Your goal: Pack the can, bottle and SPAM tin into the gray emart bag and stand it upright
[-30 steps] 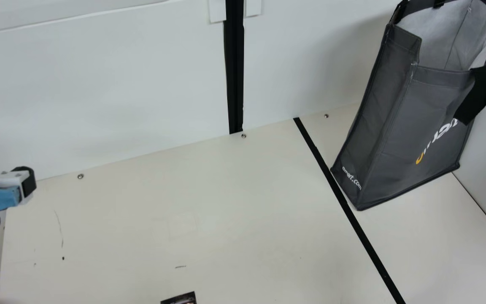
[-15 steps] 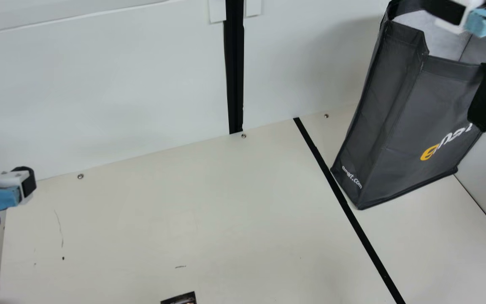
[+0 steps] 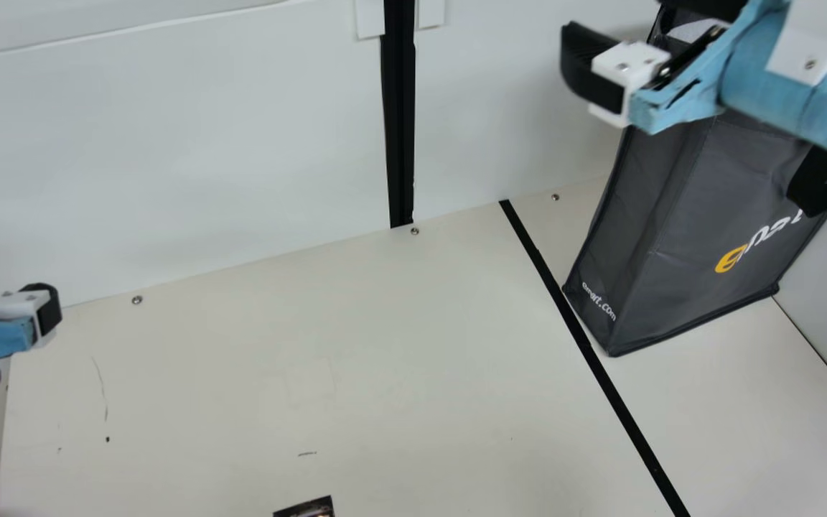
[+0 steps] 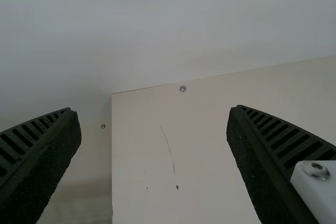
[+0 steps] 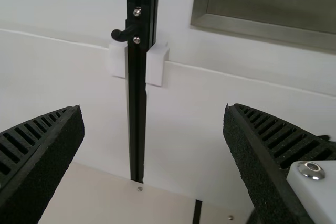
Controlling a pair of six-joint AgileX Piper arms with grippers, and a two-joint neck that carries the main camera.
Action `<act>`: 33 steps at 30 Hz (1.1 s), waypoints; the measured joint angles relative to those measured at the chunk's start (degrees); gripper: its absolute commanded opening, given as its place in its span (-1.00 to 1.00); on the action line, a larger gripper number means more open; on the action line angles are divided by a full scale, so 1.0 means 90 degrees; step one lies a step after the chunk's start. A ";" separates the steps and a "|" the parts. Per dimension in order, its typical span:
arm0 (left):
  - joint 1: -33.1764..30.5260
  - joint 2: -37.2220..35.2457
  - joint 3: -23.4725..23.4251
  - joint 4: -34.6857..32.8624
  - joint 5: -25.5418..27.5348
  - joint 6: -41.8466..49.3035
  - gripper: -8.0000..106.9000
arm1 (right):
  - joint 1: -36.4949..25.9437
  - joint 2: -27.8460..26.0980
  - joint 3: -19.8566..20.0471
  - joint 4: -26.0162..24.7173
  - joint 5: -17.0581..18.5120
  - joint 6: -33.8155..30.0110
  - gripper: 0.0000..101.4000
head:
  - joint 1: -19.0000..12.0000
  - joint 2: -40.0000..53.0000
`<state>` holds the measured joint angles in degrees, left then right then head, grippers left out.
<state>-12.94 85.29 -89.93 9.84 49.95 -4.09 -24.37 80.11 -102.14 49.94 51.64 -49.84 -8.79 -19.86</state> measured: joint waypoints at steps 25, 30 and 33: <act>0.0000 0.0000 0.0000 0.0000 0.0000 0.0000 0.71 | 0.1859 -0.0780 0.3295 -0.1291 -0.2272 0.1417 0.87 | 0.0000 0.0000; 0.0000 0.0000 0.0000 0.0000 0.0000 0.0000 0.71 | 0.1947 -0.0860 0.3706 -0.1098 -0.2344 0.1380 0.87 | 0.0010 -0.0010; 0.0000 0.0000 0.0000 0.0000 0.0000 0.0000 0.71 | 0.1946 -0.0860 0.3728 -0.1076 -0.2344 0.1380 0.87 | 0.0010 -0.0010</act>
<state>-12.94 85.29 -89.93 9.84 49.95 -4.09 -6.85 72.38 -68.59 40.25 30.54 -37.42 -8.70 -19.95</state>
